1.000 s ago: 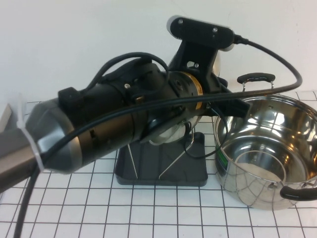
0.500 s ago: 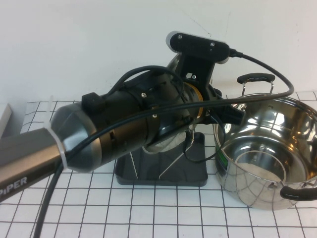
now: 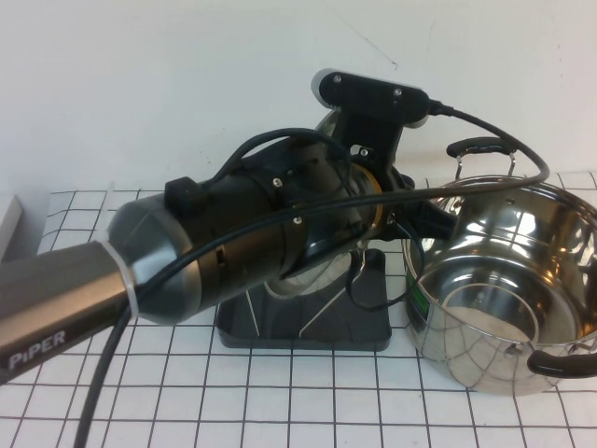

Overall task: Put pot lid on rack
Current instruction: Place the pot lid on the pot rack

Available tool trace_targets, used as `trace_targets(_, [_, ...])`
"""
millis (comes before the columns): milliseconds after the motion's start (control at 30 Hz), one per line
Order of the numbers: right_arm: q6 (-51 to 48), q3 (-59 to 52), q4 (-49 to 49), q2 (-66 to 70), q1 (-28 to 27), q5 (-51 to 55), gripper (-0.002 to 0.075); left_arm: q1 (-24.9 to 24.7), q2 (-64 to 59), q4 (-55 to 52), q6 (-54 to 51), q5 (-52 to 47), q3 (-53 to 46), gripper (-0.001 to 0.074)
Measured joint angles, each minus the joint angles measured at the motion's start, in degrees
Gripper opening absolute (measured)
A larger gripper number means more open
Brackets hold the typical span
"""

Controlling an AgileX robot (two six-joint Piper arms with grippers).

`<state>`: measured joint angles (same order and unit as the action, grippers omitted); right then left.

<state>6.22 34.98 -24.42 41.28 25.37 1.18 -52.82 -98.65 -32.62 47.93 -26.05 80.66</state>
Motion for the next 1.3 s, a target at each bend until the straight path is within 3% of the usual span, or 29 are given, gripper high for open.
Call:
trace_targets(400, [-0.1, 0.0, 0.0, 0.0, 0.0, 0.44, 0.0643, 0.12, -2.58, 0.61, 0.27, -1.4, 0.13, 0.0118])
trace_targets(633, [-0.1, 0.0, 0.0, 0.0, 0.0, 0.58, 0.0643, 0.21, -2.58, 1.41, 0.27, -4.97, 0.37, 0.0435])
trace_targets(733, [-0.1, 0.0, 0.0, 0.0, 0.0, 0.58, 0.0643, 0.24, -2.58, 1.62, 0.27, -7.61, 0.37, 0.0496])
trace_targets(1300, [0.12, 0.0, 0.0, 0.0, 0.0, 0.6, 0.0643, 0.34, 5.97, 1.63, -1.67, -15.6, 0.37, 0.0515])
